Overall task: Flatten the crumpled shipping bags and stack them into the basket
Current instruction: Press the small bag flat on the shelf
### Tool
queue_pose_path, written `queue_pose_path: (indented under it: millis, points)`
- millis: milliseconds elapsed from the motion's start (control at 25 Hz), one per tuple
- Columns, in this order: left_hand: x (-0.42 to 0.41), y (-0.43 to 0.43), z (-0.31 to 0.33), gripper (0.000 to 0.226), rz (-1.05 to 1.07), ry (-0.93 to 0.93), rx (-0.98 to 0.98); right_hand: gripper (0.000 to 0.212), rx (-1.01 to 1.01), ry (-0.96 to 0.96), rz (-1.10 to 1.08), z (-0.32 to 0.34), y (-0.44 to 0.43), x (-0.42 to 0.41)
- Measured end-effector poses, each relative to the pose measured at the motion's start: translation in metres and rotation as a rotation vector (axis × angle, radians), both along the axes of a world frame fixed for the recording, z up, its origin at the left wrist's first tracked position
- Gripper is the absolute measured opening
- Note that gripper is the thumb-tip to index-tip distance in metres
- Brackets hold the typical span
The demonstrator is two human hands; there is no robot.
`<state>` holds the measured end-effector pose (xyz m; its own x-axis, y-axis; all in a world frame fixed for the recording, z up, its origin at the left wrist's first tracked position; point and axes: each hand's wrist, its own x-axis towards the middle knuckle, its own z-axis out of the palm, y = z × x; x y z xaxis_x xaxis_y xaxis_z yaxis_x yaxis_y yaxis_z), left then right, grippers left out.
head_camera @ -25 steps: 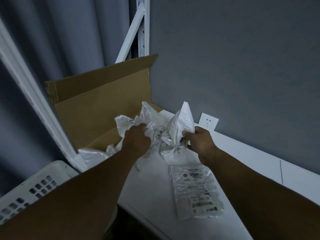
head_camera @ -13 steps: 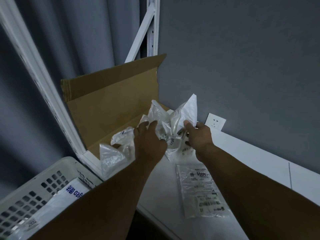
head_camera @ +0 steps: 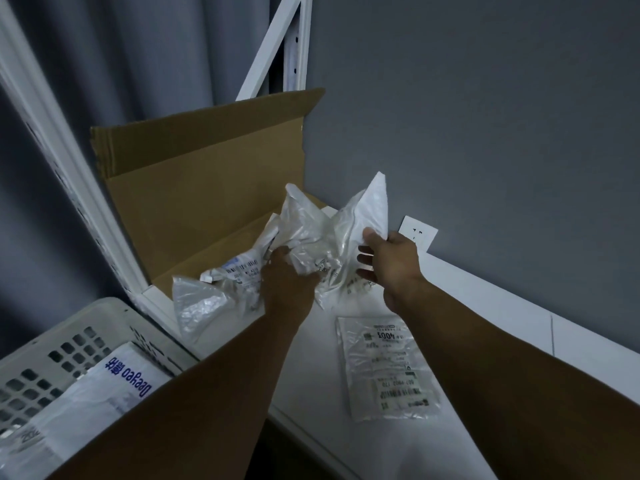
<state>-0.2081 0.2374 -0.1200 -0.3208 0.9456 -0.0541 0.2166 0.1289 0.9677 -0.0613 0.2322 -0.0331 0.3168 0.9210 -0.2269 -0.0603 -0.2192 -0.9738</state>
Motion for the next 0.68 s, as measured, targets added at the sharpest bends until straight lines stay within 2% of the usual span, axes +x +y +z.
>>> queue_pose_path:
  millis: [40,120,200,280,360,400,480,600,680]
  points:
    - [0.003,-0.004,0.002,0.087,-0.018,0.025,-0.004,0.018,0.007,0.004,0.005,0.002,-0.007,0.001]
    - [0.008,-0.017,0.013,0.086,-0.017,0.057,-0.023,0.012,0.033,0.017,0.004,0.006,-0.021,0.005]
    - [0.009,-0.032,0.029,0.077,0.024,0.094,-0.035,0.005,0.068,0.031,-0.018,0.011,-0.036,0.008]
    - [0.010,-0.048,0.045,0.062,0.074,0.048,-0.029,0.007,0.088,0.024,-0.045,0.014,-0.053,0.010]
    - [0.013,-0.066,0.062,0.043,0.098,-0.115,0.006,0.005,0.089,0.017,-0.054,0.019,-0.072,0.009]
    - [0.016,-0.074,0.073,0.029,0.085,-0.266,0.027,0.003,0.081,-0.005,-0.050,0.021,-0.081,0.009]
    - [0.026,-0.085,0.090,0.011,-0.002,-0.493,0.025,0.005,0.085,-0.123,-0.018,0.025,-0.101,0.005]
    - [0.035,-0.107,0.104,0.021,-0.082,-0.682,-0.059,0.032,0.187,-0.303,0.069,0.032,-0.132,-0.005]
    - [0.037,-0.112,0.094,0.034,-0.086,-0.819,-0.139,0.041,0.259,-0.278,0.143,0.034,-0.148,-0.007]
